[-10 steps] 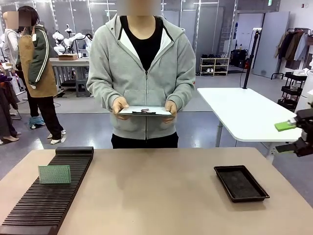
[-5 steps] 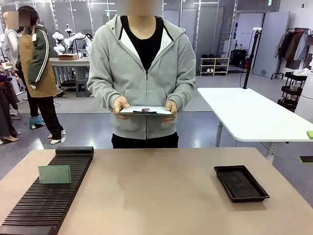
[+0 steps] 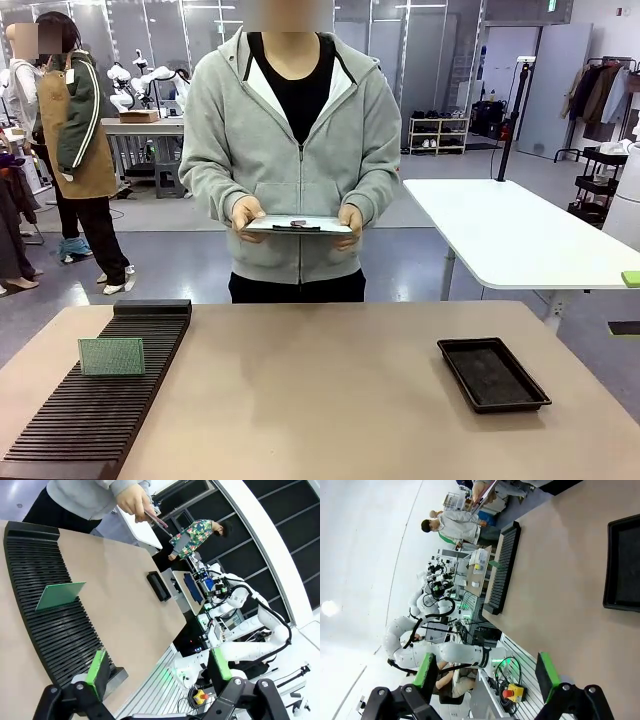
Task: Inspect the PCB.
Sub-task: Pick up the Blank PCB and present it to the human.
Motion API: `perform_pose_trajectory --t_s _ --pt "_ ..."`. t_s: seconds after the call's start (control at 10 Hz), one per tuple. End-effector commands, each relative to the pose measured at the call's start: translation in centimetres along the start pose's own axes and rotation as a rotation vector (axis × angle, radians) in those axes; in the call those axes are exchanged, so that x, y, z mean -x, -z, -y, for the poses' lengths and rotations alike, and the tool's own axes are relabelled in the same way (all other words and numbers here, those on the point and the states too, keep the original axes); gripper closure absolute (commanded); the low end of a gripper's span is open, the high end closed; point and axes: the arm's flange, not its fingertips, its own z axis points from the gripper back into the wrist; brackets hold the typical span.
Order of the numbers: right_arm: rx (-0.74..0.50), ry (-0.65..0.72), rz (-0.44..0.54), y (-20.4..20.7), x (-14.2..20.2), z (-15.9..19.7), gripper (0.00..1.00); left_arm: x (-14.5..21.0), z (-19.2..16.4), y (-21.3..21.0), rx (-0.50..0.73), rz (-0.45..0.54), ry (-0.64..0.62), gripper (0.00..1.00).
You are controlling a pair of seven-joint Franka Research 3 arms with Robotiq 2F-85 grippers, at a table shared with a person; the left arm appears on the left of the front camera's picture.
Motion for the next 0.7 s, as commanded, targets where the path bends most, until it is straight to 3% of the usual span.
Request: perform_pose_trajectory --t_s 0.0,0.6 --pt "-0.008 -0.026 0.020 -0.1 0.2 0.1 0.00 -0.3 0.1 -0.6 -0.020 0.015 0.017 0.00" --pt "0.004 -0.022 0.043 -0.3 1.1 0.2 0.00 0.3 0.5 -2.4 -0.063 0.040 0.005 0.00"
